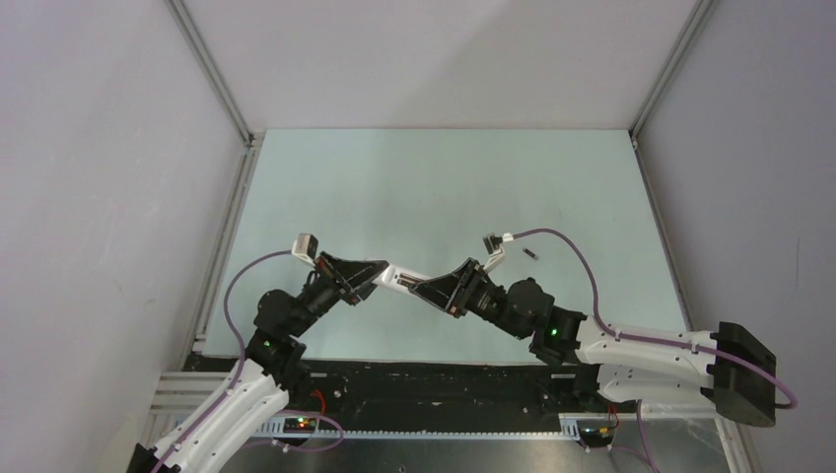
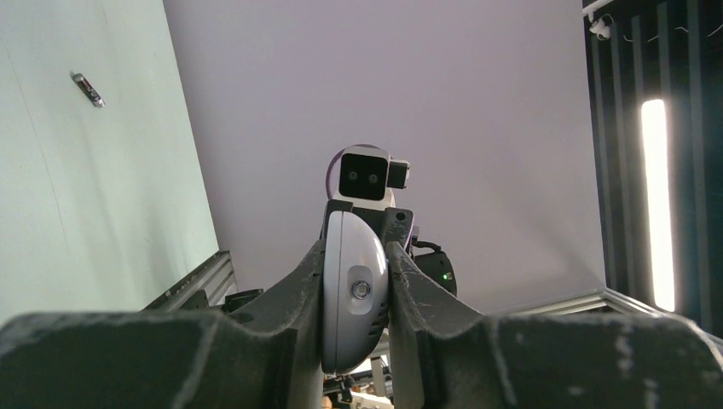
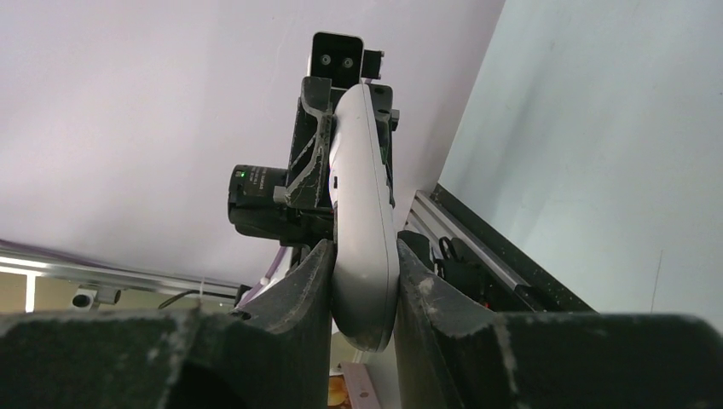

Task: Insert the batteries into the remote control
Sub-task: Load the battery into the remote control, then pick up the battery from the center of the board.

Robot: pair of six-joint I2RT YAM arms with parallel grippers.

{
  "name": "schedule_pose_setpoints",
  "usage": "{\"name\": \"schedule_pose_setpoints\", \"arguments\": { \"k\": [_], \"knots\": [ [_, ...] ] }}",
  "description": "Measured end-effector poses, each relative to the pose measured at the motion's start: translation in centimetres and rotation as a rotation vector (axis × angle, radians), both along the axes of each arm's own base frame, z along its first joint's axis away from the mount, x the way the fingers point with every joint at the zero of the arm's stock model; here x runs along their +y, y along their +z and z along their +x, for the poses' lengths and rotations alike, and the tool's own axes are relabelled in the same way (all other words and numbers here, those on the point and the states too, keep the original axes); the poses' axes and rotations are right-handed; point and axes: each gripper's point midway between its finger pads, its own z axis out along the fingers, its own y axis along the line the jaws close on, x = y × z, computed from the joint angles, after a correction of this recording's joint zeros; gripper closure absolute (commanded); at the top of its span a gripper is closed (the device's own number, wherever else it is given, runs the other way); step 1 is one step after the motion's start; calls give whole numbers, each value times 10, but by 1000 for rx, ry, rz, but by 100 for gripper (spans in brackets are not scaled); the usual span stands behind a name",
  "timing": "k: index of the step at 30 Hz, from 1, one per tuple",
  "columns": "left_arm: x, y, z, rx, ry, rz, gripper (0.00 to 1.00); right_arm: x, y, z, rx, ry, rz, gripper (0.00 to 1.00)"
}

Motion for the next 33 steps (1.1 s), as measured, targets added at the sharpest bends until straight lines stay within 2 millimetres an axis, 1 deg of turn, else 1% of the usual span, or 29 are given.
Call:
{"name": "schedule_pose_setpoints", "arguments": {
  "k": [3,5,7,8,9,10,12,15,19,22,24,26,27,28,29,30,31,33],
  "knots": [
    [0,0,0,-4,1,4,100,0,0,0,7,-1,4,76],
    [0,0,0,-6,2,6,100,0,0,0,10,-3,5,75],
    [0,-1,0,-10,3,10,100,0,0,0,11,-3,3,61],
    [0,-1,0,-12,3,10,100,0,0,0,10,-3,2,42],
    [0,-1,0,-15,2,13,100,-1,-1,0,7,-4,-4,35],
    [0,0,-1,-19,-1,13,100,-2,-3,0,6,-6,-16,24],
    [-1,1,-3,-28,-7,11,100,-4,-9,2,-6,-16,-52,14],
    [-1,4,-4,-38,-11,7,100,-11,-12,2,-33,-28,-89,4],
    [-1,3,-4,-42,-9,12,100,-26,-2,2,-70,-57,-97,2],
    [-1,2,-3,-46,-7,20,100,-41,4,4,-90,-96,-107,3],
    [-2,-1,-2,-46,-5,31,100,-52,6,5,-101,-126,-120,7],
    [-2,-6,-2,-44,-4,44,100,-65,7,8,-104,-158,-135,14],
    [-3,-10,-1,-42,-3,53,100,-71,5,9,-101,-174,-146,18],
    [-3,-13,-1,-40,-2,64,100,-77,3,12,-95,-191,-160,21],
    [-3,-18,-1,-37,-2,77,100,-83,-4,15,-83,-208,-185,26],
    [-3,-22,0,-35,-1,93,100,-90,-12,20,-65,-230,-218,28],
    [-4,-26,0,-31,0,106,100,-97,-21,25,-43,-253,-252,32],
    [-4,-35,0,-24,-2,138,100,-109,-43,35,4,-287,-331,36]
  ]
}}
